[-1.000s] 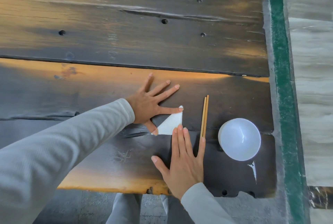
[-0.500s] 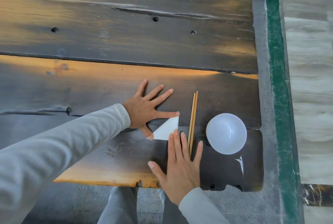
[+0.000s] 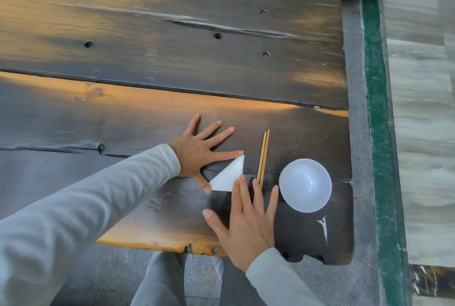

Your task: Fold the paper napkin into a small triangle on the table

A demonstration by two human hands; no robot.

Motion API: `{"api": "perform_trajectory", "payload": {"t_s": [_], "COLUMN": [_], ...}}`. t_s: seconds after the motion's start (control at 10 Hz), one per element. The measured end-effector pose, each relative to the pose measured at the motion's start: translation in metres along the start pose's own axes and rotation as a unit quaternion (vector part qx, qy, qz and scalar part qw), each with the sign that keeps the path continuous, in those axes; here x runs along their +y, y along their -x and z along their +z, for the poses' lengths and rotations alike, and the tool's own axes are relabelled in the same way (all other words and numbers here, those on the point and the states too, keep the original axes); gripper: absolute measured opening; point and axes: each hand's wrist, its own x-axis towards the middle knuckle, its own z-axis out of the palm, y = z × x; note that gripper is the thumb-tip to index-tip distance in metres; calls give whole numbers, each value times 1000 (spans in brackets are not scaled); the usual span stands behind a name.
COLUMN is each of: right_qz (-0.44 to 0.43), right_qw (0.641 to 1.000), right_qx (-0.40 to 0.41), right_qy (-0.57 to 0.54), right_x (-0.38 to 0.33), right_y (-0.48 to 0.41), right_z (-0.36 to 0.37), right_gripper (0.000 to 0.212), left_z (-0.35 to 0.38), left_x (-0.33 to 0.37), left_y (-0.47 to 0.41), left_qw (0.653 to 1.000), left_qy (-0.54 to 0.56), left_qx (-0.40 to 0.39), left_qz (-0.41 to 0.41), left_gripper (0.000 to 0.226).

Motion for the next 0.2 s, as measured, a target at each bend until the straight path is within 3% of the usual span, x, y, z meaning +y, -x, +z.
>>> {"api": "perform_trajectory", "payload": {"t_s": [0.2], "right_qz": [-13], "right_qw": [999], "right_qx": [-27], "right_qy": [-28], "right_x": [4], "right_y": [-18], "right_z": [-41], "right_gripper": [101], "left_z": [-28], "left_x": [-3], "left_y": [36], "left_qw": [993], "left_qy": [30], "left_qx": [2], "left_qz": [-111], "left_gripper": [99]}}
